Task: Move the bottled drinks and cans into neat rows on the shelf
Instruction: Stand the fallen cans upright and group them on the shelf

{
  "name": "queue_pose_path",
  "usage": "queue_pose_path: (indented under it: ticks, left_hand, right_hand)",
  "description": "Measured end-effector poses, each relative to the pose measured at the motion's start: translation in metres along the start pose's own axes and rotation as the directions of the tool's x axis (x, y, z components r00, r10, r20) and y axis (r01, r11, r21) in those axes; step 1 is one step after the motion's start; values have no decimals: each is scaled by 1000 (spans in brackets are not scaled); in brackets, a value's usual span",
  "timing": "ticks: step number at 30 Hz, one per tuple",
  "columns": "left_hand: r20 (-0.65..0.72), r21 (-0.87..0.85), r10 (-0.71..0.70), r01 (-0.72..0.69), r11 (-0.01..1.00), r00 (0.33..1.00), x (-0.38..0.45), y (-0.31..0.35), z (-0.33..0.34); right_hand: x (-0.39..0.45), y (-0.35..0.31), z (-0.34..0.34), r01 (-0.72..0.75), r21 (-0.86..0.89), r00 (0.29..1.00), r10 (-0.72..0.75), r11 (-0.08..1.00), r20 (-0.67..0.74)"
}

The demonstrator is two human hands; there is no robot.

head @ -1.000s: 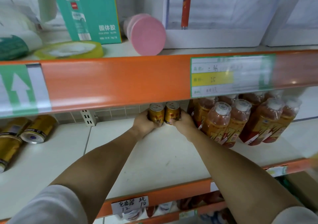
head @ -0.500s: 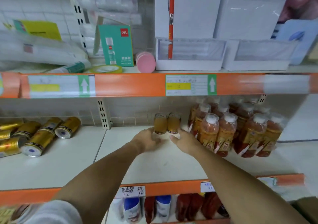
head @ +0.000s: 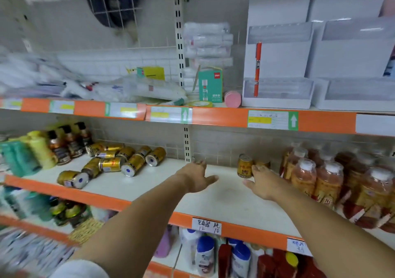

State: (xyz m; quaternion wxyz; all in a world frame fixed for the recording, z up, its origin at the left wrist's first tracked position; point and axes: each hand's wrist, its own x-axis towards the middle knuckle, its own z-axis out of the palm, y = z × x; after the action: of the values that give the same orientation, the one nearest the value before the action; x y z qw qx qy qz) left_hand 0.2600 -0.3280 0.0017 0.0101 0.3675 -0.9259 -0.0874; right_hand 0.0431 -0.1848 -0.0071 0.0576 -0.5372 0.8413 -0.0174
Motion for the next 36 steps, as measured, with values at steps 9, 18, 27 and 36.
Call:
queue_pose_path:
  ticks: [9, 18, 27, 36]
  left_hand:
    - [-10, -51, -248, 247, 968, 969, -78, -79, -17]
    - [-45, -56, -349, 346, 936, 936, -116, -157, -44]
    - [-21, -49, -366, 364, 930, 931, -127, -223, -53]
    - [2, -53, -374, 373, 926, 928, -120, -288, -44]
  right_hand:
    - [0, -71, -14, 122, 14, 992, -121, 992, -19]
    - [25, -152, -19, 207, 20, 978, -207, 978, -21]
    - [54, -222, -11, 250, 96, 968, -250, 963, -12]
    - [87, -276, 1, 220, 114, 975, -220, 969, -14]
